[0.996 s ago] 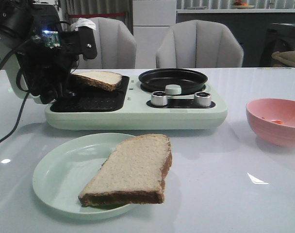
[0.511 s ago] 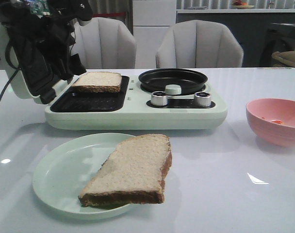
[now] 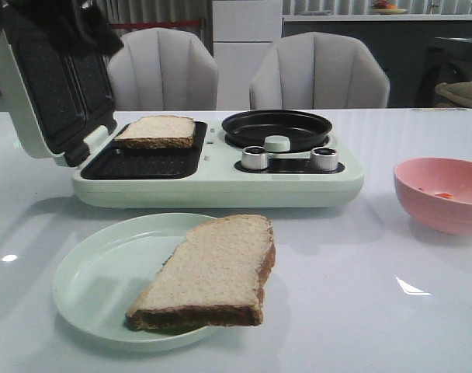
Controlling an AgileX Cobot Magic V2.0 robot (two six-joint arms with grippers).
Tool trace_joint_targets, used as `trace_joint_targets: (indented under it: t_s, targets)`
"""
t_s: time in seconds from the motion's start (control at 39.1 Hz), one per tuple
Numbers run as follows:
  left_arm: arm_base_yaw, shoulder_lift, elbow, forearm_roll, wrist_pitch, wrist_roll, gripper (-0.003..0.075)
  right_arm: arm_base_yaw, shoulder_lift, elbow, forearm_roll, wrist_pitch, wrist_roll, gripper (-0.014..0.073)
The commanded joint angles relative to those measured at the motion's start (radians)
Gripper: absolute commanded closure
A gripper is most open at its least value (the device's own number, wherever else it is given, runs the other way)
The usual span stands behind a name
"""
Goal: Make breakfast with bread and shrimp
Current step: 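Withdraw the left gripper upward away from the sandwich maker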
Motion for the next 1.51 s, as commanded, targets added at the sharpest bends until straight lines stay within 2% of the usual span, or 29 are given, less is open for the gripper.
trace_joint_targets:
  t_s: [0.0, 0.13, 0.26, 0.41, 0.59, 0.95, 1.3, 1.48]
  targets:
    - [-0.011, -0.123, -0.006, -0.128, 0.011, -0.016, 0.0197, -0.004, -0.019, -0.016, -0.001, -0.086, -0.011, 0.0459]
    - [-0.011, -0.223, 0.005, -0.316, 0.113, -0.016, 0.0205, -0.004, -0.019, -0.016, -0.001, -0.086, -0.011, 0.0459]
    - [-0.009, -0.313, 0.005, -0.402, 0.231, -0.016, 0.0209, -0.004, -0.019, -0.016, -0.001, -0.086, -0.011, 0.0459]
    - [-0.009, -0.427, 0.037, -0.503, 0.288, -0.016, 0.0209, -0.004, -0.019, -0.016, -0.001, -0.086, -0.011, 0.0459]
    - [-0.009, -0.555, 0.155, -0.611, 0.298, -0.016, 0.0209, -0.004, -0.019, -0.016, -0.001, -0.086, -0.011, 0.0459]
    - [-0.009, -0.92, 0.428, -0.746, 0.214, -0.016, 0.0209, -0.004, -0.019, -0.016, -0.001, -0.086, -0.011, 0.0459]
    - [-0.009, -1.314, 0.613, -0.769, 0.315, -0.016, 0.0209, -0.004, -0.019, -0.016, -0.001, -0.086, -0.011, 0.0459]
    - [-0.009, -1.438, 0.678, -0.773, 0.345, -0.016, 0.0209, -0.004, -0.019, -0.016, -0.001, -0.108, -0.011, 0.0459]
